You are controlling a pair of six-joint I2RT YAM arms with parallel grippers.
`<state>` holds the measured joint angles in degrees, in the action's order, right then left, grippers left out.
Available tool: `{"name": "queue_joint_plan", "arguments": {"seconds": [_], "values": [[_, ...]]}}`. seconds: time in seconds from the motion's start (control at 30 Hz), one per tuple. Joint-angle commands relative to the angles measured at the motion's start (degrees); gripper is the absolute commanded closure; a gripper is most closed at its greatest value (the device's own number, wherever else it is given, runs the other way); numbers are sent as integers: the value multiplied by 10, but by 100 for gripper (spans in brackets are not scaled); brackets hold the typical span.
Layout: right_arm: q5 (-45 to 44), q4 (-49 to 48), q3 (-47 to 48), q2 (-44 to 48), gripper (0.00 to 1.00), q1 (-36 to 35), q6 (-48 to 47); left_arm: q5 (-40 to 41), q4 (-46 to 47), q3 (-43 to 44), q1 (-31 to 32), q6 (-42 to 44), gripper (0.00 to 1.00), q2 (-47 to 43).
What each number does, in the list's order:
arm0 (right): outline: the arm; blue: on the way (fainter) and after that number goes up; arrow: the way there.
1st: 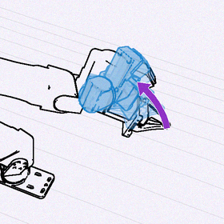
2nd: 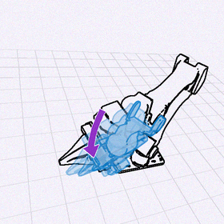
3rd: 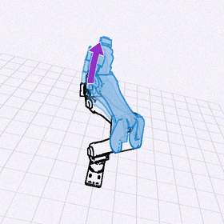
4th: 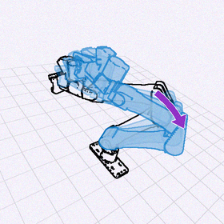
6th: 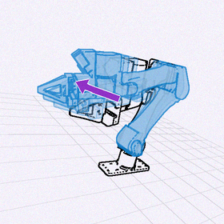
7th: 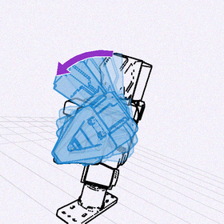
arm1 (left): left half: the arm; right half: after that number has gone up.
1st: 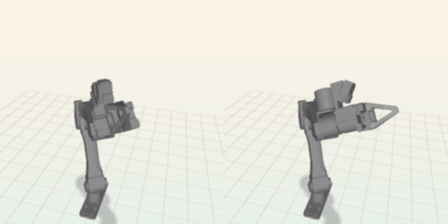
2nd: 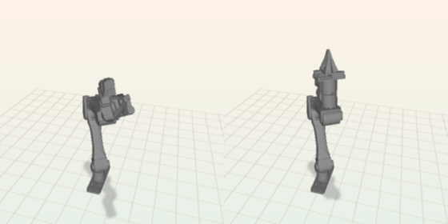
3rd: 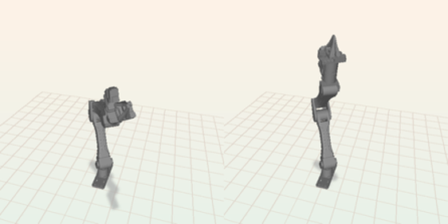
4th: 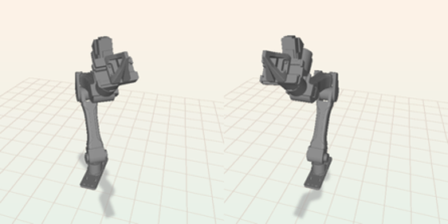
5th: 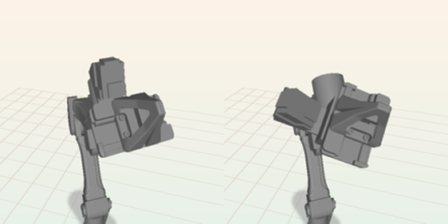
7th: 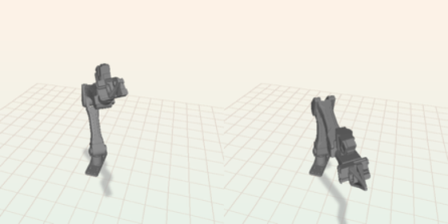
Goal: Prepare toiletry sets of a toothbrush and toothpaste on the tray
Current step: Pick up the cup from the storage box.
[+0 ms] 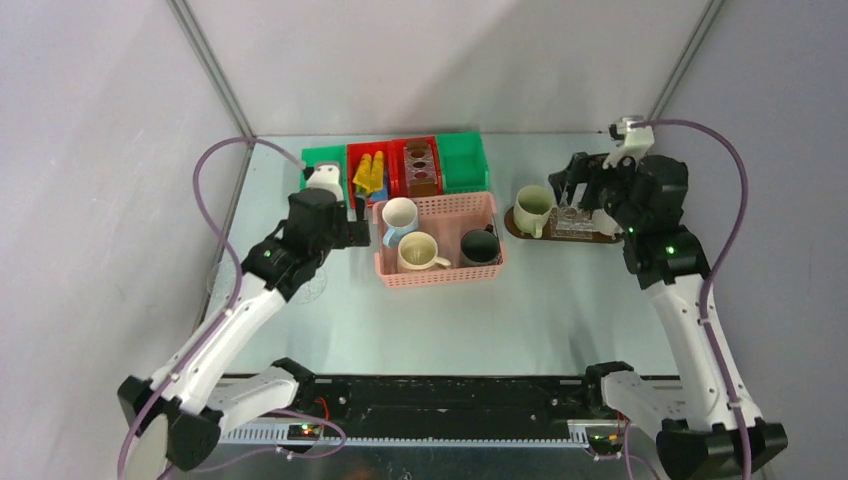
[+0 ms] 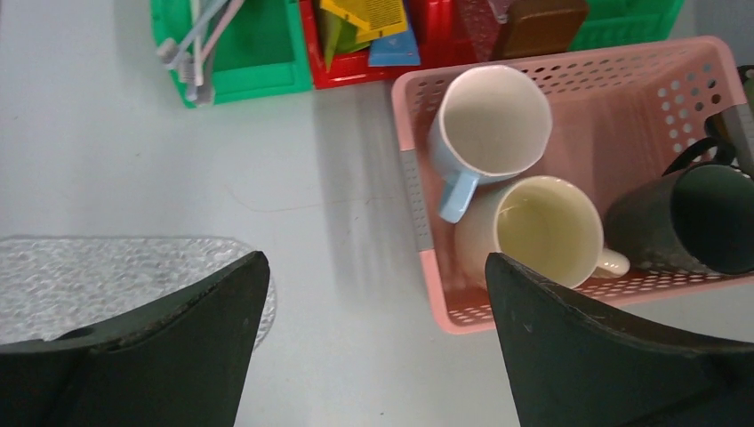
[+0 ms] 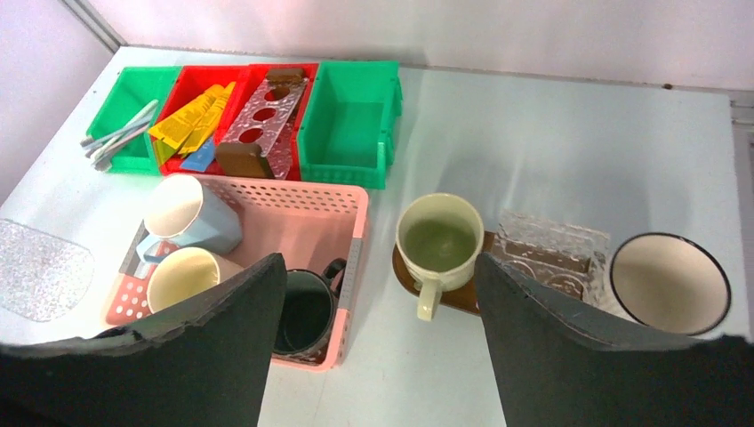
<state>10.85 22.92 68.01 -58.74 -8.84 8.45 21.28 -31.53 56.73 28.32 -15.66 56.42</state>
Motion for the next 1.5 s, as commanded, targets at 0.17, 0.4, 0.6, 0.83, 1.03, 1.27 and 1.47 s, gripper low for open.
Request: {"name": "queue_joint_plan", "arguments": {"seconds": [0.17,0.4,0.6,0.83,1.03,1.27,1.47], "values": [[-58,-33,-99,150,1,14,19,-48,-45,141,35,-29,2,157],[-269,-36,-216,260,1,-19,16,-27,-106,265,76,-6,6,313],[-321,-47,-280,344,1,-39,-7,-35,-128,349,85,5,12,412],[-371,-83,-345,415,1,-59,-27,-34,-122,386,85,4,25,488],[-388,-113,-378,443,0,-65,-32,-33,-105,398,85,0,37,535],[-405,-137,-406,470,1,-83,-54,-18,-100,416,85,12,68,575],[-412,-152,-419,479,1,-91,-62,-28,-90,412,85,17,98,554]]}}
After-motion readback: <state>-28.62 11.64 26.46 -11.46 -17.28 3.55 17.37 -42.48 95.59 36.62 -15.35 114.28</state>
